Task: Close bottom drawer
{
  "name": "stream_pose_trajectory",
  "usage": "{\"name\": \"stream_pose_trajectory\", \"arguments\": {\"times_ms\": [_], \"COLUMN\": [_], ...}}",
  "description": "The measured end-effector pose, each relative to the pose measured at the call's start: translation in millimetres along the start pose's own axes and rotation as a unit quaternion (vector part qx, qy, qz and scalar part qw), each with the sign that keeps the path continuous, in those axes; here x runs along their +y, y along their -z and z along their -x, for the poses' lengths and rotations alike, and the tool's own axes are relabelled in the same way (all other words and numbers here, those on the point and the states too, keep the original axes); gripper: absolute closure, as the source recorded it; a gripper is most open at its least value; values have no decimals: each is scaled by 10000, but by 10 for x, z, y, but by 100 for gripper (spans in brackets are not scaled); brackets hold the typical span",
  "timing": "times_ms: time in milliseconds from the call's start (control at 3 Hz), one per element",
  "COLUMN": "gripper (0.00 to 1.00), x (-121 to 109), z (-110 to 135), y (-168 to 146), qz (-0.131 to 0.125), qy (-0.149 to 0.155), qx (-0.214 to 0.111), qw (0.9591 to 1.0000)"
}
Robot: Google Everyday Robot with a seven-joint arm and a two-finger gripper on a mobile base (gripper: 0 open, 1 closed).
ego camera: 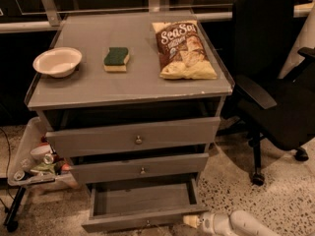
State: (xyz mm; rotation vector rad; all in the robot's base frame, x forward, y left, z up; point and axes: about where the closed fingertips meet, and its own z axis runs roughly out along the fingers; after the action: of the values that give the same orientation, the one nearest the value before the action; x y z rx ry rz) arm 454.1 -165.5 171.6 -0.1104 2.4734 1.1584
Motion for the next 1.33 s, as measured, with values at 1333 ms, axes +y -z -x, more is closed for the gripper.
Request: {"name": "stream_pose_trajectory", "arguments": {"times_ms": [1333], "gripper": [100], "x": [-126], "z": [568], "y": [-67], "qz": [-189], "qy": [12], "qx": [-665], "qw": [9976]}}
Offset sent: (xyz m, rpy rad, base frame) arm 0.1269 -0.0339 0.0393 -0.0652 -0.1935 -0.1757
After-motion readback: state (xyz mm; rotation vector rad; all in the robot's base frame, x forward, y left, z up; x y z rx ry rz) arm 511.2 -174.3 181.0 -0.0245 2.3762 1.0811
